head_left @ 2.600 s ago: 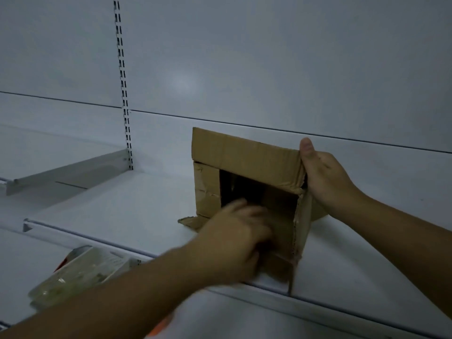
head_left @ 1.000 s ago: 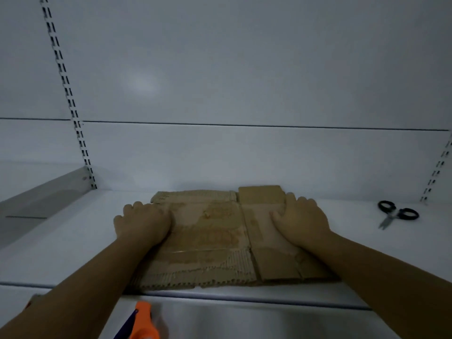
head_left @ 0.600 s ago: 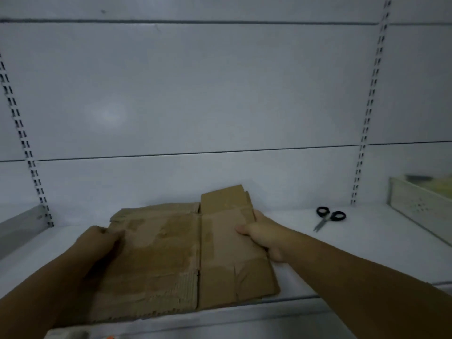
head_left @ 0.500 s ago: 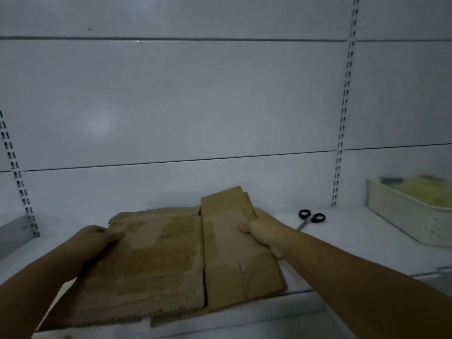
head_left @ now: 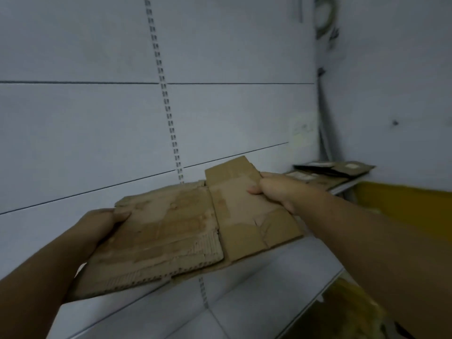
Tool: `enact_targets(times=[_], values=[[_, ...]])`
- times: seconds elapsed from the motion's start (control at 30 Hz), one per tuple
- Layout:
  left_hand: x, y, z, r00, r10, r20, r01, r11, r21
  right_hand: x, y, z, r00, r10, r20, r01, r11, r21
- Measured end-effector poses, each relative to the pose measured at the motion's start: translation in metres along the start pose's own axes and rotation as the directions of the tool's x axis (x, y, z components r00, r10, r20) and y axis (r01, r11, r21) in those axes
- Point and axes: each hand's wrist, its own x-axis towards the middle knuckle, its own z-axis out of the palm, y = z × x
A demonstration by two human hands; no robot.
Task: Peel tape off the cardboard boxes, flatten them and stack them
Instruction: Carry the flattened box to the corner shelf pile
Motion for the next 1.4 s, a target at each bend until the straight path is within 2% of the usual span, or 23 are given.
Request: enact_targets(times=[0.17, 0.33, 0.53, 0.67, 0.8, 1.0, 1.27, 1.4], values=[[0.011, 0.055, 0.115, 0.980, 0.096, 0.177, -0.091, 0.995, -0.034, -0.022, 0.027, -0.116, 0.977, 0.125, -0.174, -0.122, 0.992, 0.027], [0.020, 0.093, 0.222, 0.907, 0.217, 0.361, -0.179, 0.974, -0.135, -0.044, 0.052, -0.201, 0.910, 0.148, -0.387, -0.160, 0.987, 0.000], [0.036, 0.116, 0.341, 0.789, 0.234, 0.568, -0.135, 0.968, -0.211, -0.071, 0.069, -0.270, 0.799, 0.173, -0.576, -0.227, 0.974, -0.023], [0.048, 0.120, 0.405, 0.717, 0.266, 0.644, -0.128, 0.959, -0.254, -0.070, 0.093, -0.298, 0.709, 0.155, -0.688, -0.240, 0.970, -0.029], [0.053, 0.116, 0.454, 0.712, 0.230, 0.663, -0.084, 0.966, -0.245, -0.058, 0.118, -0.319, 0.648, 0.148, -0.747, -0.223, 0.975, 0.000], [0.074, 0.125, 0.507, 0.718, 0.147, 0.681, 0.033, 0.969, -0.244, -0.019, 0.139, -0.379, 0.711, 0.117, -0.693, -0.168, 0.986, -0.006], [0.089, 0.152, 0.546, 0.807, 0.122, 0.578, 0.010, 0.976, -0.219, 0.069, 0.152, -0.456, 0.854, 0.066, -0.516, -0.063, 0.998, 0.024], [0.112, 0.147, 0.543, 0.777, -0.045, 0.628, 0.139, 0.985, -0.101, 0.125, 0.156, -0.471, 0.905, 0.052, -0.423, -0.016, 0.996, 0.089]])
